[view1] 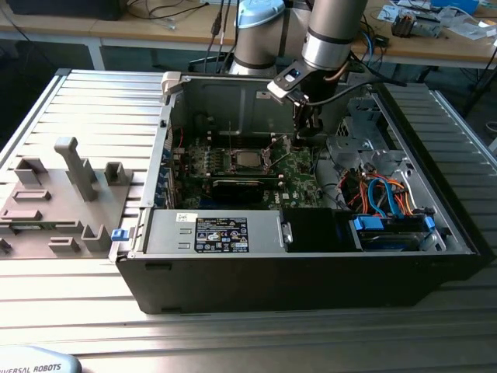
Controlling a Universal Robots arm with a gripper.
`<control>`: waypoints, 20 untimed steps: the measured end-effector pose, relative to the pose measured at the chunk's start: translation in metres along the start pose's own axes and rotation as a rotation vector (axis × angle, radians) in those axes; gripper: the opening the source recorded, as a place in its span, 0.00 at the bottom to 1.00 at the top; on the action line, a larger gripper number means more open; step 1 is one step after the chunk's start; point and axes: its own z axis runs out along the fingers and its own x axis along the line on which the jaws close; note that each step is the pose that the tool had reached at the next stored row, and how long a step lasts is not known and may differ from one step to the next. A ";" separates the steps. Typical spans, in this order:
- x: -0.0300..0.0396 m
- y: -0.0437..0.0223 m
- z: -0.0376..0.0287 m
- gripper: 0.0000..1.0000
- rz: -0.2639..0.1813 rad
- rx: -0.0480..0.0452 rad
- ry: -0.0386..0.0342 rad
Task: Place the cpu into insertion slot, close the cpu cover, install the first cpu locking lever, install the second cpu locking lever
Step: 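Close the cpu cover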
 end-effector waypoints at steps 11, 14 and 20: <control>0.0005 -0.0127 0.0009 0.11 0.000 -0.0001 0.0018; 0.0007 -0.0174 0.0011 0.11 0.000 -0.0001 0.0018; 0.0010 -0.0254 0.0016 0.11 0.000 -0.0001 0.0018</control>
